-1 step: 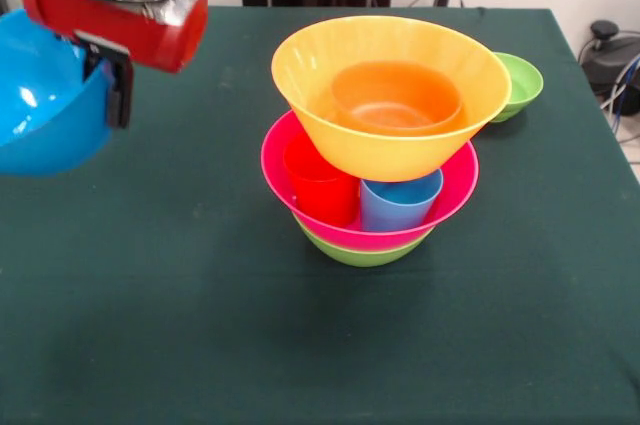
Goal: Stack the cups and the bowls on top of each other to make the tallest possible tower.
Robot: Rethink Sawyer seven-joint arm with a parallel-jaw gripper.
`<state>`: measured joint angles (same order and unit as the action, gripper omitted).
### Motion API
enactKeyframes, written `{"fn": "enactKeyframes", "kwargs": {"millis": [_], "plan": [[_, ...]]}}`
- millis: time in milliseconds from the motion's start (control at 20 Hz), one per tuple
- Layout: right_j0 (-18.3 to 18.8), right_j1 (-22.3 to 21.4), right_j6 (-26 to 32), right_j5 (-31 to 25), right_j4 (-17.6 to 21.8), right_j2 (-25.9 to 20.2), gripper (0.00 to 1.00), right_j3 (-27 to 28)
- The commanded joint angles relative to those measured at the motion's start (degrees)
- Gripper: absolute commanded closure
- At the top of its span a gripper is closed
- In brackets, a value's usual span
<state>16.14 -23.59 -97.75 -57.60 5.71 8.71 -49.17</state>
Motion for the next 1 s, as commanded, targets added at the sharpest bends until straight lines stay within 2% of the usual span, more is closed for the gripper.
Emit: {"fn": "enactKeyframes", "kwargs": {"millis": [50,250,700,1000], "plan": [[-1.7,-3.1,-2.0,-7.9,0.2,-1.8,1.00,-5.6],[-3.0,-5.0,-2.5,-9.8,0.5,-0.5,1.00,-4.7],[-5.8,-6.4,-5.0,-15.5,-0.1,1.2,1.00,-2.6],[-7.7,-7.4,-7.2,-16.1,-1.1,1.5,1.00,-4.0]]}}
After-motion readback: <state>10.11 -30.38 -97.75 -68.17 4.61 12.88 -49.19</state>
